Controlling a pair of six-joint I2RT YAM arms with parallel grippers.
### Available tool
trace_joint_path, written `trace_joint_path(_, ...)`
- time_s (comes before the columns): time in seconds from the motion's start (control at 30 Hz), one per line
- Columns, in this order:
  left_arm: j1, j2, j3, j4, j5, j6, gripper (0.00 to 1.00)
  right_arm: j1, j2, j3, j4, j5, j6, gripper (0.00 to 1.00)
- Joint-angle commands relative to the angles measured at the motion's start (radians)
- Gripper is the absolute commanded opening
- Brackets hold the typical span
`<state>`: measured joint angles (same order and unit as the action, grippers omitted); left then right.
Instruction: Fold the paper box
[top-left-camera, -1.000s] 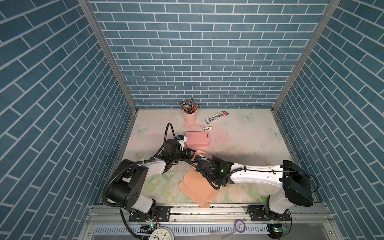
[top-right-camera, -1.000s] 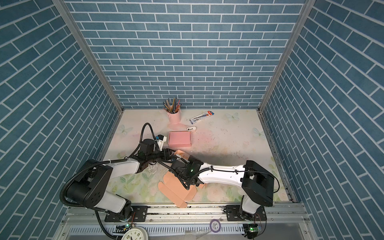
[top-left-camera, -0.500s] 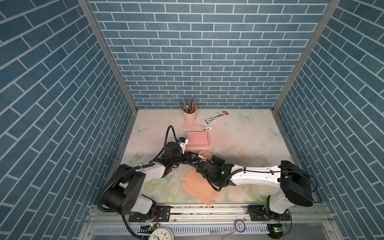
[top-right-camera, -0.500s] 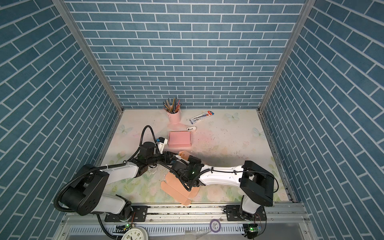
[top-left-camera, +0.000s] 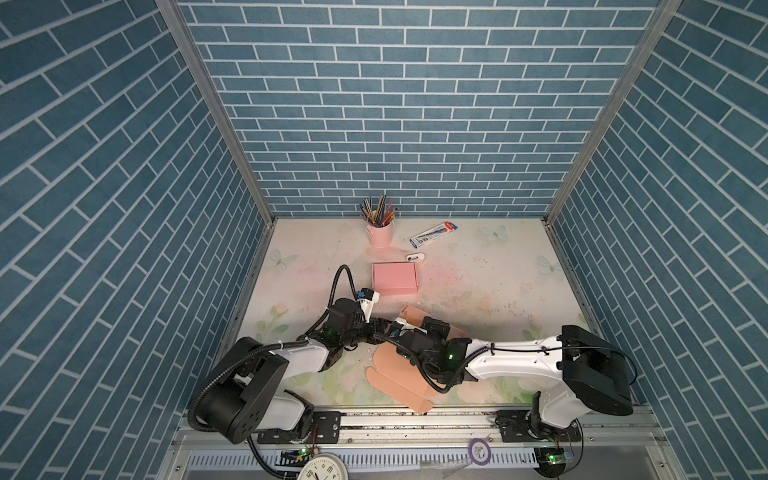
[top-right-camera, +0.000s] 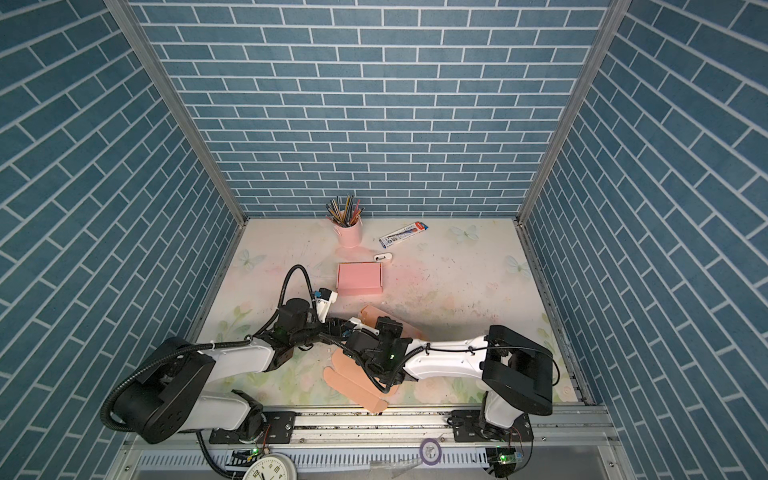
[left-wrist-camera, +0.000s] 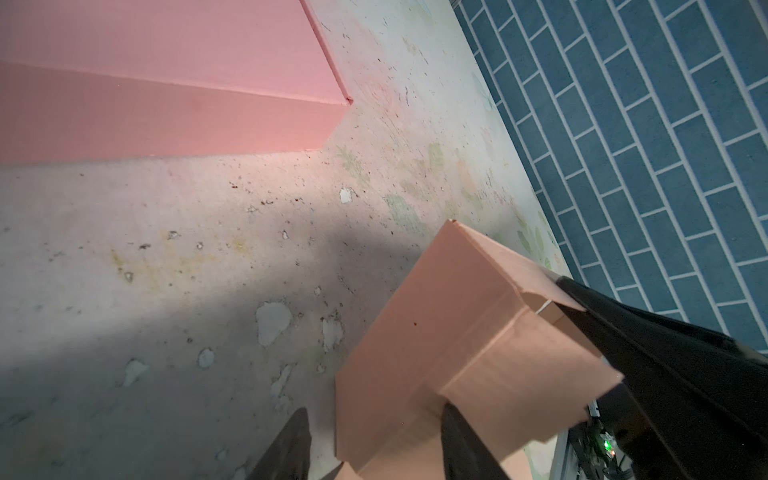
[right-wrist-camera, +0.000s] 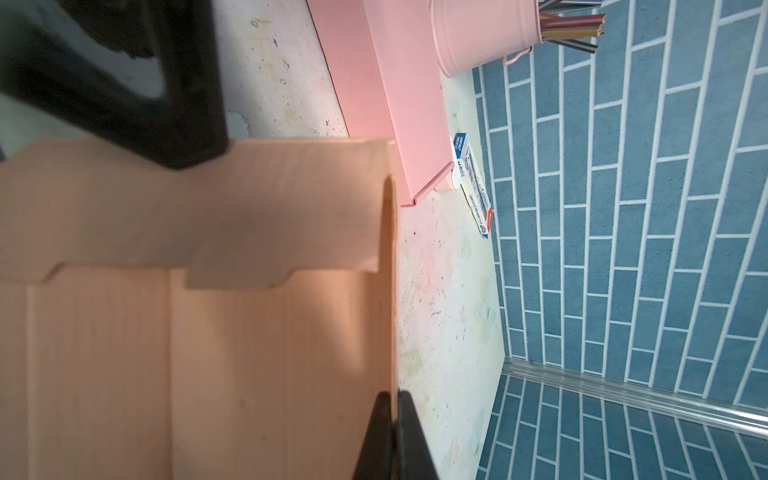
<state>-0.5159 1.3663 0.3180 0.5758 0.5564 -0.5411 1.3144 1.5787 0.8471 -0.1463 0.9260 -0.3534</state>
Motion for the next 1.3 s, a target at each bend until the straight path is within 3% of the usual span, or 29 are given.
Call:
trace_joint_path(0.0,-0.03,-0.037,-0.013,0.04,-0.027,0.039,0.52,0.014,-0.039,-0.008,0.047,0.001,-0.048,0.0)
trace_joint_path(0.4,-0.083,-0.131,-0.082,0.015,-0.091,0.085,0.54,0.053,-0.052,-0.033,0.058,0.037,-0.067,0.0)
trace_joint_path(0.73,-0.129,-0.097,-0.064,0.016,-0.186,0.109,0.54,0.093,-0.029,-0.039,0.076,0.052,-0.075,0.0)
trace_joint_path(1.27,-0.171,-0.072,-0.124,0.207,-0.25,0.091,0.5,0.123,-0.005,-0.062,0.097,0.03,-0.064,0.0)
